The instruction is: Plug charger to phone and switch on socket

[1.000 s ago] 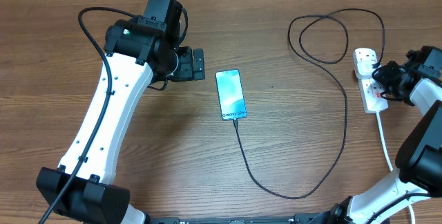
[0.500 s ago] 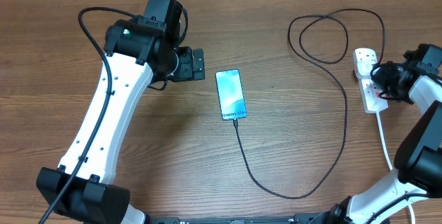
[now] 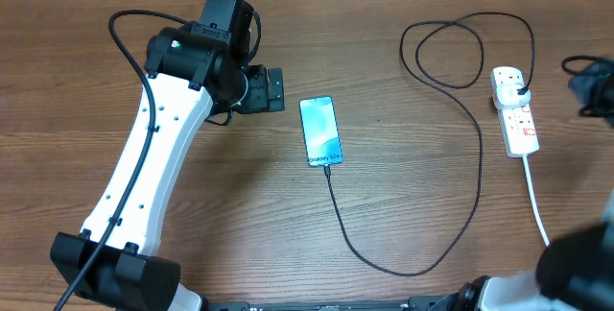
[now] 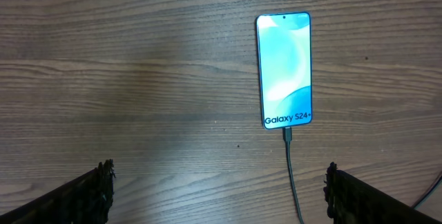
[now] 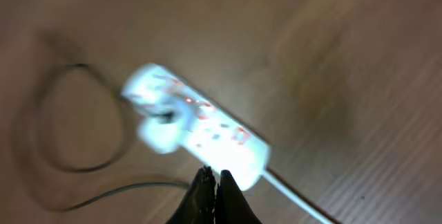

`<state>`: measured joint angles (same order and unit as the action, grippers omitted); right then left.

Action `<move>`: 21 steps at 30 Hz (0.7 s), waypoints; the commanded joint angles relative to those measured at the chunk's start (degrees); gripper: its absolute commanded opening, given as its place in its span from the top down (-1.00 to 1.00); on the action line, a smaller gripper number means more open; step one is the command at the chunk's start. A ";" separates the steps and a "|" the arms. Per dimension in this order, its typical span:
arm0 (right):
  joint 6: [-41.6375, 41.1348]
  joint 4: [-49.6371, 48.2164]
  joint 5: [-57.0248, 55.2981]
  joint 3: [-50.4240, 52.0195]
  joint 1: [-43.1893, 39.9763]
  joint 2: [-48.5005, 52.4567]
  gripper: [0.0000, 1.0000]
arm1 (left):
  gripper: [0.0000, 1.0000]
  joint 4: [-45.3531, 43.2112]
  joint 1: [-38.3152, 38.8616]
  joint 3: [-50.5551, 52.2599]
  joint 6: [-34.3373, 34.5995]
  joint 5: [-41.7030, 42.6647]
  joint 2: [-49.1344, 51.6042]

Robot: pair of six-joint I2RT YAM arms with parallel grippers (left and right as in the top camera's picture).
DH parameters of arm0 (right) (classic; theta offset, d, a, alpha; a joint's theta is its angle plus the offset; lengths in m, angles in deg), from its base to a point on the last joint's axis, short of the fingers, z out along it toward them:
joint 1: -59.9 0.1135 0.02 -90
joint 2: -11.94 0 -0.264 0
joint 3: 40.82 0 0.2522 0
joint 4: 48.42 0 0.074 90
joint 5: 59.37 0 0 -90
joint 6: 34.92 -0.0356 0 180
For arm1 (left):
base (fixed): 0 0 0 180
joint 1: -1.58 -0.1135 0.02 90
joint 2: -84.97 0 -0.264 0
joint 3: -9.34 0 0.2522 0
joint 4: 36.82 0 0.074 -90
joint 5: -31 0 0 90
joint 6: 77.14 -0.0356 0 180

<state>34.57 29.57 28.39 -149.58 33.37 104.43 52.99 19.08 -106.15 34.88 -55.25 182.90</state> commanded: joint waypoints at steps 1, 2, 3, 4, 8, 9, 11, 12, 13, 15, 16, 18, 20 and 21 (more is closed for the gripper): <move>7.02 0.90 11.37 -1.57 5.81 -9.57 0.93 | -1.00 0.00 -0.17 -0.92 -1.22 -0.74 -0.70; 9.38 1.57 16.15 -1.57 8.39 -12.33 0.93 | -1.00 -0.04 -0.17 -0.92 -1.16 -0.72 -0.70; 10.56 2.25 19.12 -1.57 10.49 -14.16 0.93 | -1.00 -0.07 -0.17 -0.92 -0.59 -0.72 -0.70; 11.08 3.02 21.57 -1.57 13.00 -16.11 0.93 | -1.00 -0.04 -0.17 -0.92 -0.22 -0.74 -0.70; 11.65 6.25 24.00 -1.57 24.68 -22.21 0.93 | -1.00 -0.04 -0.17 -0.92 -0.17 -0.74 -0.70; 11.63 7.02 24.00 -1.57 27.54 -23.32 0.92 | -0.99 -0.02 -0.17 -0.92 -0.17 -0.74 -0.70; 11.65 8.20 23.98 -1.57 31.71 -24.81 0.93 | -1.00 -0.02 -0.17 -0.92 -0.17 -0.76 -0.70; 11.65 8.61 23.98 -1.57 33.05 -25.27 0.93 | -1.00 -0.02 -0.17 -0.92 -0.17 -0.76 -0.70; 11.63 9.20 23.76 -1.57 34.97 -25.88 0.40 | -0.99 -0.02 -0.17 -0.92 -0.17 -0.76 -0.70; 11.61 10.08 22.86 -1.57 36.72 -26.34 -1.00 | -1.00 -0.04 -0.17 -0.92 -0.17 -0.76 -0.70; 11.63 11.26 22.36 -1.57 37.59 -26.38 -1.00 | -1.00 0.04 -0.17 -0.92 -0.17 -0.74 -0.70; 11.56 12.92 21.68 -1.57 37.88 -26.38 -1.00 | -1.00 0.39 -0.17 -0.92 -0.17 -0.72 -0.70; 11.34 14.99 20.22 -1.57 37.88 -26.38 -1.00 | -1.00 0.87 -0.17 -0.92 -0.17 -0.17 -0.70; 11.37 16.00 19.52 -1.57 37.88 -26.40 -1.00 | -1.00 1.09 -0.17 -0.92 -0.17 0.39 -0.74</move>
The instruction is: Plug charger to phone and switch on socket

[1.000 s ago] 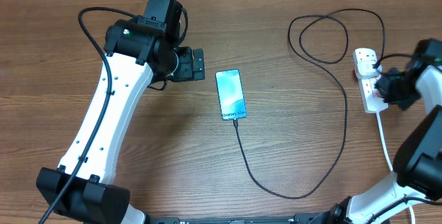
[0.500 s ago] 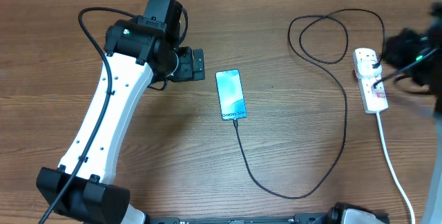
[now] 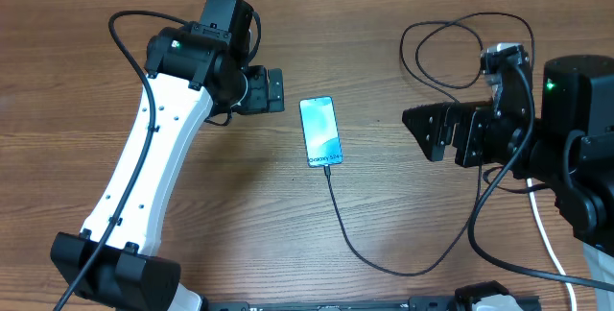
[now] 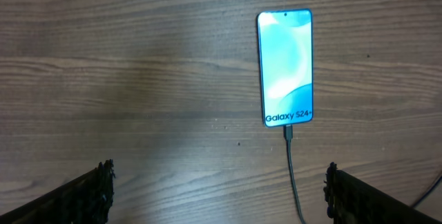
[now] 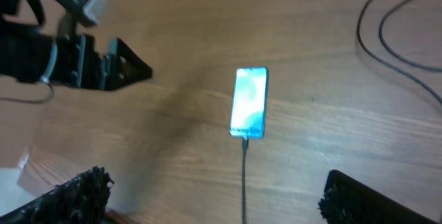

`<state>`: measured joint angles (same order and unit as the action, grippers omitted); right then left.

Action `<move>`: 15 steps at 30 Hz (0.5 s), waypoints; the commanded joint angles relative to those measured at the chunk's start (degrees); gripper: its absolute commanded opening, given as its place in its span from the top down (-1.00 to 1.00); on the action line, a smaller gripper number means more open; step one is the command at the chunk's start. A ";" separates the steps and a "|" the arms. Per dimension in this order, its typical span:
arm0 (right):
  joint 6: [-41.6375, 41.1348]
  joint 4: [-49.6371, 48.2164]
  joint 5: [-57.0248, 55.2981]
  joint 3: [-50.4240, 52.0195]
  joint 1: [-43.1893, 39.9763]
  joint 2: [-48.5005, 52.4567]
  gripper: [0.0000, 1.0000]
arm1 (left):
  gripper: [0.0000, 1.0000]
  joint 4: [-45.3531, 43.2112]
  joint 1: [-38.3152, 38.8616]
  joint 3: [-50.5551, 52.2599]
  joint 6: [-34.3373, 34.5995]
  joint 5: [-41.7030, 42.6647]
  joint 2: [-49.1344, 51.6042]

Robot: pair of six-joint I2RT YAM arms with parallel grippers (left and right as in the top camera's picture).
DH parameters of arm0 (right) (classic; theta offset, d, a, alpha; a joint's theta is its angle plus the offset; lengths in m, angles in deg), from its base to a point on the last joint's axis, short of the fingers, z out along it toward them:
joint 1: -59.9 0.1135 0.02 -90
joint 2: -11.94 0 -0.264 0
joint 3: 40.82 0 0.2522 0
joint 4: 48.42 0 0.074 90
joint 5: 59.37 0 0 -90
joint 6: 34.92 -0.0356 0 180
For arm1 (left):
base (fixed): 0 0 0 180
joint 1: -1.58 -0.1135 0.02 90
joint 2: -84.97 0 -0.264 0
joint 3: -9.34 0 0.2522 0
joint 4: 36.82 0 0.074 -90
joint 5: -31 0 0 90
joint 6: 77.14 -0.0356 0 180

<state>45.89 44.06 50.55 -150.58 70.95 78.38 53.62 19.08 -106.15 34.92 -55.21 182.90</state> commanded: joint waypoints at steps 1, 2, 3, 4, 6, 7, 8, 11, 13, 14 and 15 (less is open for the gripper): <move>0.04 2.67 -3.54 -0.57 0.31 -0.61 -1.00 | -1.00 0.68 -0.17 -0.92 -0.15 0.94 -0.96; 0.04 3.56 -4.44 -0.57 0.31 -0.85 -1.00 | -0.99 0.83 -0.17 -0.92 0.26 1.20 -1.16; 0.02 4.46 -5.38 -0.55 0.31 -1.16 -1.00 | -0.99 1.09 -0.15 -0.92 1.33 1.16 -1.62; -0.57 5.29 -6.49 -0.50 0.31 -1.75 -1.00 | -0.99 1.22 -0.02 -0.92 2.36 1.09 -2.40; -2.75 5.95 -8.79 -0.09 0.31 -3.85 -1.00 | -0.99 0.94 0.90 -0.90 2.82 1.05 -4.55; -2.99 5.81 -9.25 0.31 0.31 -5.20 -1.00 | -0.99 0.83 1.86 -0.87 2.82 0.61 -6.19; -2.97 5.57 -9.44 0.79 0.31 -6.99 -1.00 | -0.99 0.83 3.06 -0.74 2.80 -0.31 -7.78; -2.91 3.58 -10.99 3.67 0.31 -13.16 -1.00 | -0.99 0.26 9.51 1.40 2.73 -5.81 -14.49; -2.71 1.05 -15.15 8.63 0.31 -19.43 -1.00 | -0.99 -2.89 16.98 6.69 2.56 -9.79 -21.70; -2.71 -0.15 -16.68 11.13 0.31 -21.77 -1.00 | -0.99 -4.35 19.45 8.96 2.58 -10.82 -24.11; -2.69 -1.79 -17.77 14.62 0.31 -24.65 -1.00 | -0.99 -6.51 22.80 12.44 2.58 -12.46 -27.47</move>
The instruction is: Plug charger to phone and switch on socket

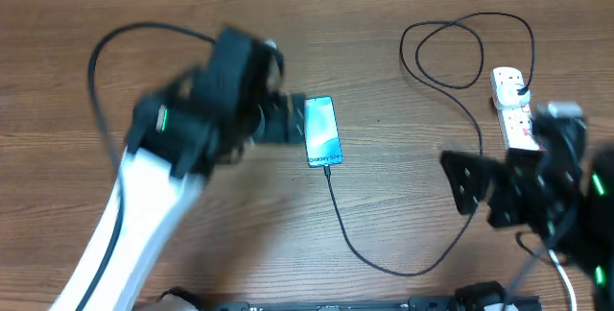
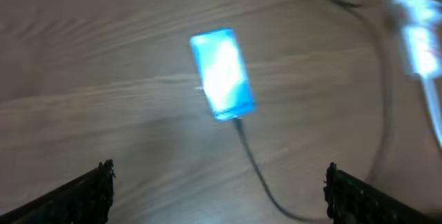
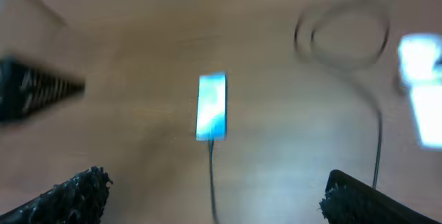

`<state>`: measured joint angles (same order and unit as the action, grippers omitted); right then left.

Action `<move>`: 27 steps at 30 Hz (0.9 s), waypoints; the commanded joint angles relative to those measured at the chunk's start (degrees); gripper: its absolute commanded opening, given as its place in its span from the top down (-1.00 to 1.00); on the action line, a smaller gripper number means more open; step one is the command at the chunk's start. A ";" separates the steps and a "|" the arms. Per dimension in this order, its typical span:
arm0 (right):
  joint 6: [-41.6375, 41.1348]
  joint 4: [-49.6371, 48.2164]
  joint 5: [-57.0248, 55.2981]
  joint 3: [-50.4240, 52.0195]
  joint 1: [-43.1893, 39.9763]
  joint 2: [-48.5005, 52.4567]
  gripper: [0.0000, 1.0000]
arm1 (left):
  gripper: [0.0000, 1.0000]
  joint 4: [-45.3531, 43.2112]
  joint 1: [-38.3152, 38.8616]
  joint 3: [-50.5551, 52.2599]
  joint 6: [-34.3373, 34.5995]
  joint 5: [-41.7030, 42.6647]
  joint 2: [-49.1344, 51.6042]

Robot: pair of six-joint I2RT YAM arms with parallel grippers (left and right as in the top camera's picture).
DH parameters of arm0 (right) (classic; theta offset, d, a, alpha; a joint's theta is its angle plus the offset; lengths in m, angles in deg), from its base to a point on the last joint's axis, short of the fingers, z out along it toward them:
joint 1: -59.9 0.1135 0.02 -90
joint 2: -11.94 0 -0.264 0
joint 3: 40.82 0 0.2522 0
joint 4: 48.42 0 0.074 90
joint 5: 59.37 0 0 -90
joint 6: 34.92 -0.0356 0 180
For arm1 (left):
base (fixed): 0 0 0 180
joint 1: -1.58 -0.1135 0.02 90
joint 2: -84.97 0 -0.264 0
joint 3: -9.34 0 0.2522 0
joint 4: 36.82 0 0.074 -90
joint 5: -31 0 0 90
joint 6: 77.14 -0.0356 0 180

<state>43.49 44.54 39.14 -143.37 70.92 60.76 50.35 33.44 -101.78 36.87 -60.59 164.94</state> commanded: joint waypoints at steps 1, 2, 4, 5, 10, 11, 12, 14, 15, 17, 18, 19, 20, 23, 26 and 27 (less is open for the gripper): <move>-0.26 -3.67 -6.47 10.49 0.33 -9.29 -1.00 | -0.99 -5.14 11.23 11.45 0.68 -8.63 -12.50; -0.33 -5.27 -6.19 13.97 0.33 -11.56 -1.00 | -0.99 -6.58 13.42 14.38 0.87 -9.97 -15.06; -0.35 -7.91 -4.68 20.76 0.33 -15.21 -1.00 | -0.99 -9.05 17.25 21.49 2.49 -12.83 -20.98; -0.37 -8.87 -3.50 23.63 0.33 -16.28 -1.00 | -0.99 -9.44 18.05 24.41 4.20 -13.97 -23.37; -0.66 -11.91 3.02 31.76 0.33 -16.46 -1.00 | -0.99 -9.31 17.81 35.52 9.77 -15.61 -35.04; -0.85 -13.49 3.87 33.40 0.33 -16.46 -1.00 | -0.99 -8.79 17.33 37.53 10.99 -16.90 -38.32; -1.03 -14.97 3.78 34.40 0.33 -16.44 -0.99 | -0.99 -8.85 16.79 38.95 11.15 -17.46 -41.24; -1.03 -15.78 3.78 34.42 0.33 -16.44 -1.00 | -0.99 -9.33 16.41 39.45 11.13 -17.81 -43.01; -1.03 -15.98 3.78 34.42 0.33 -16.44 -1.00 | -0.99 -9.38 16.41 39.45 11.13 -18.56 -43.63; -1.01 -15.93 3.78 34.42 0.33 -16.44 -1.00 | -0.99 -9.38 16.41 39.45 11.17 -19.61 -43.91; -0.98 -15.87 3.78 34.42 0.33 -16.44 -1.00 | -0.99 -9.33 16.41 39.45 11.15 -19.56 -43.87; -0.98 -15.78 3.78 34.42 0.33 -16.44 -1.00 | -0.99 -9.31 16.44 39.47 11.15 -19.39 -43.82; -0.98 -15.65 3.78 34.42 0.33 -16.44 -1.00 | -0.99 -9.14 16.44 39.45 11.15 -19.39 -43.82; -0.98 -15.67 3.78 34.42 0.33 -16.44 -1.00 | -0.99 -8.74 16.44 39.47 11.15 -19.39 -43.67; -0.98 -15.67 3.78 34.42 0.33 -16.44 -1.00 | -0.99 -8.72 16.44 39.47 11.13 -19.39 -43.65; -0.98 -15.67 3.78 34.42 0.33 -16.44 -1.00 | -0.99 -8.74 16.44 39.47 11.15 -19.41 -43.65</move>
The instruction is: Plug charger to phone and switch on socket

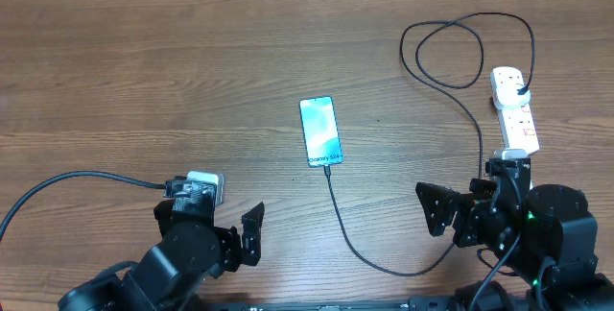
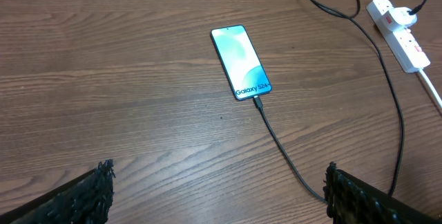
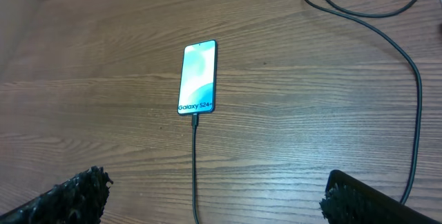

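The phone (image 1: 320, 131) lies face up mid-table with its screen lit; it also shows in the left wrist view as the phone (image 2: 240, 61) and in the right wrist view as the phone (image 3: 198, 77). The black charger cable (image 1: 338, 215) is plugged into its bottom end and loops round to the plug on the white power strip (image 1: 514, 111) at the far right. My left gripper (image 2: 221, 200) is open and empty at the near edge, left of the phone. My right gripper (image 3: 214, 200) is open and empty at the near edge, to the right.
The cable makes a coil (image 1: 460, 52) behind and left of the strip. The strip's white lead (image 1: 521, 157) runs toward the near right, under my right arm. A black cable (image 1: 77, 184) from my left arm lies on the near-left table.
Both arms have drawn back from mid-table to the near edge, and both grippers are still open. The phone, cable and strip lie as before.
At first my left gripper hung open beside the plugged-in phone and my right gripper was shut over the power strip. Then the right gripper was open, away from the strip. Both arms then showed blurred, and now rest low at the near edge.
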`<state>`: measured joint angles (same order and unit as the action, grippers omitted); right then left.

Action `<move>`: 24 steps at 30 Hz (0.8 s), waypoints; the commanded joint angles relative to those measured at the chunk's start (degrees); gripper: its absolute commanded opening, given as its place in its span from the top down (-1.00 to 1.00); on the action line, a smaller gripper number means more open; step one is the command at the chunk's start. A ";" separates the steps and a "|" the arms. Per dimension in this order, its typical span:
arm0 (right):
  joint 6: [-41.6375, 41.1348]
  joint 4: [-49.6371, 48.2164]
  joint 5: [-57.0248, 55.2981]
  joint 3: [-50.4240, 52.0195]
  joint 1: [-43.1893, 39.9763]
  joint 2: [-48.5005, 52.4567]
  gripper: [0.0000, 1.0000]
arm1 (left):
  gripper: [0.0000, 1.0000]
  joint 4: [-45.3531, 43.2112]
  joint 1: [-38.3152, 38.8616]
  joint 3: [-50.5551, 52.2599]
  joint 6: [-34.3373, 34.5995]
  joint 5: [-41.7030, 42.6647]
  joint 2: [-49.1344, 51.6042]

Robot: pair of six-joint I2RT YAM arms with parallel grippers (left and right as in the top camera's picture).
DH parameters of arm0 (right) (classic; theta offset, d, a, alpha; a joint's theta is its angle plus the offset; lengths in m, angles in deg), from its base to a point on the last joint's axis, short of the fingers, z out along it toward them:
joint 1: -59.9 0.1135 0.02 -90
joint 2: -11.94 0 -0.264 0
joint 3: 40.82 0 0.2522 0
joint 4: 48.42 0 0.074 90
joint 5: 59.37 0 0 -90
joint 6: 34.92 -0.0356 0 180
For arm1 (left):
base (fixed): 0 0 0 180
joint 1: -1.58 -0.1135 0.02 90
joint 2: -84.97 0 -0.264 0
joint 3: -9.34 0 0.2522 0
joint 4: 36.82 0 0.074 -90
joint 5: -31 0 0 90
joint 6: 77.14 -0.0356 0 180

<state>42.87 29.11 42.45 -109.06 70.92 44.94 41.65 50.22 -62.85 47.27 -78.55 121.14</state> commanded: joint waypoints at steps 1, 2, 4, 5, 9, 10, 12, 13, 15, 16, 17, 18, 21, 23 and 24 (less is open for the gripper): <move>-0.37 -0.24 0.48 0.11 0.33 -0.61 -1.00 | -0.99 -0.02 -0.35 0.55 0.74 -1.44 0.15; -0.37 -0.24 0.48 0.11 0.33 -0.61 -1.00 | -0.99 -0.04 -0.35 0.55 0.74 -1.44 0.15; -0.37 -0.24 0.48 0.11 0.33 -0.61 -1.00 | -0.99 -0.04 -0.35 0.55 0.74 -1.42 0.15; -0.37 -0.24 0.48 0.11 0.33 -0.61 -1.00 | -0.99 -0.04 -0.35 0.55 0.74 -1.42 0.15; -0.37 -0.24 0.48 0.11 0.33 -0.61 -1.00 | -0.99 -0.04 -0.35 0.55 0.74 -1.42 0.15; -0.37 -0.24 0.48 0.11 0.33 -0.61 -1.00 | -0.99 -0.04 -0.35 0.55 0.74 -1.44 0.15; -0.37 -0.24 0.48 0.11 0.33 -0.61 -1.00 | -0.99 -0.04 -0.35 0.55 0.74 -1.44 0.13; -0.37 -0.24 0.48 0.11 0.33 -0.61 -1.00 | -0.99 0.00 -0.20 0.55 0.74 -1.44 0.07; -0.37 -0.24 0.48 0.11 0.33 -0.61 -1.00 | -0.99 0.24 -0.22 0.55 0.74 -1.42 0.02; -0.39 -0.24 0.48 0.11 0.33 -0.61 -1.00 | -0.99 1.07 -0.31 0.55 0.74 -1.42 0.02; -0.37 -0.24 0.48 0.11 0.33 -0.61 -1.00 | -0.99 1.55 -0.57 0.55 0.72 -1.42 -0.09; -0.37 -0.24 0.48 0.11 0.33 -0.61 -1.00 | -0.99 1.86 -1.14 0.55 0.72 -1.42 -0.26; -0.37 -0.24 0.48 0.11 0.33 -0.61 -1.00 | -0.99 2.73 -8.68 0.61 0.74 -1.42 -1.22; -0.37 -0.24 0.48 0.11 0.33 -0.61 -1.00 | -0.99 1.29 -16.15 0.66 0.74 -1.36 -2.10; -0.37 -0.24 0.48 0.11 0.33 -0.61 -1.00 | -0.99 0.20 -20.37 0.83 0.72 -0.92 -2.64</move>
<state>42.90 29.11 42.49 -109.06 70.92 44.94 43.92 39.99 -62.74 47.29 -78.55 120.50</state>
